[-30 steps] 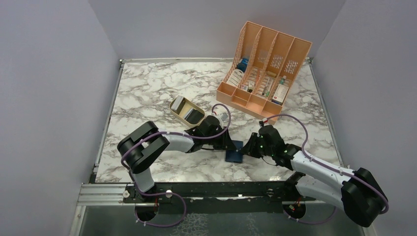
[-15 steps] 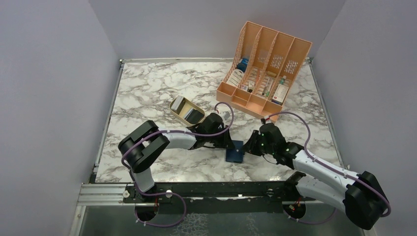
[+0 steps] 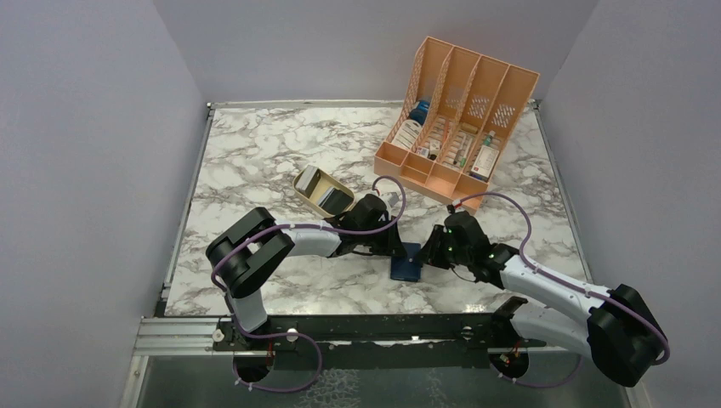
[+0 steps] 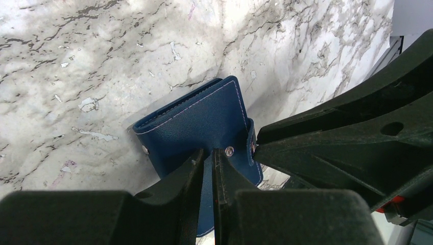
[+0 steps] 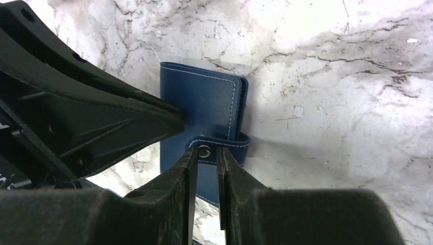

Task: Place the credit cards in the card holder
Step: Close the card holder at the center of the board.

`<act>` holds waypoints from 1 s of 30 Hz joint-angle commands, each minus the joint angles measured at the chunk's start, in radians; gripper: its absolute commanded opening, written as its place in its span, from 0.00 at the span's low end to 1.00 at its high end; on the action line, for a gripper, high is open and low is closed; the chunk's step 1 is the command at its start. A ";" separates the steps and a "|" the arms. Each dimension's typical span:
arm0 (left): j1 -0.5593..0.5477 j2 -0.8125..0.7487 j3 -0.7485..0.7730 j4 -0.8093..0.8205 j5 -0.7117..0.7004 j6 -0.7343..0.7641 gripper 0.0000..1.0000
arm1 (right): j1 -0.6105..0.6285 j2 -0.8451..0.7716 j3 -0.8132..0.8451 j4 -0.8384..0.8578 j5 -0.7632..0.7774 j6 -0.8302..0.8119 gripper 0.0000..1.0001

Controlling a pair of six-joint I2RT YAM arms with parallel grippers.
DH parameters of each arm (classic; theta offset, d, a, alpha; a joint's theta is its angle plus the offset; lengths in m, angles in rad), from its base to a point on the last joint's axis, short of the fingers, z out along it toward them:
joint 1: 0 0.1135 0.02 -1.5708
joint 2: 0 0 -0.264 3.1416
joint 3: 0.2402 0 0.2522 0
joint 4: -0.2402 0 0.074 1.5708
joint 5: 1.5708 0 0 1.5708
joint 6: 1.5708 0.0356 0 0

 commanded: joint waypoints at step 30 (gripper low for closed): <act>-0.003 0.041 0.014 -0.074 -0.024 0.016 0.16 | -0.006 0.119 0.035 0.043 -0.144 -0.139 0.13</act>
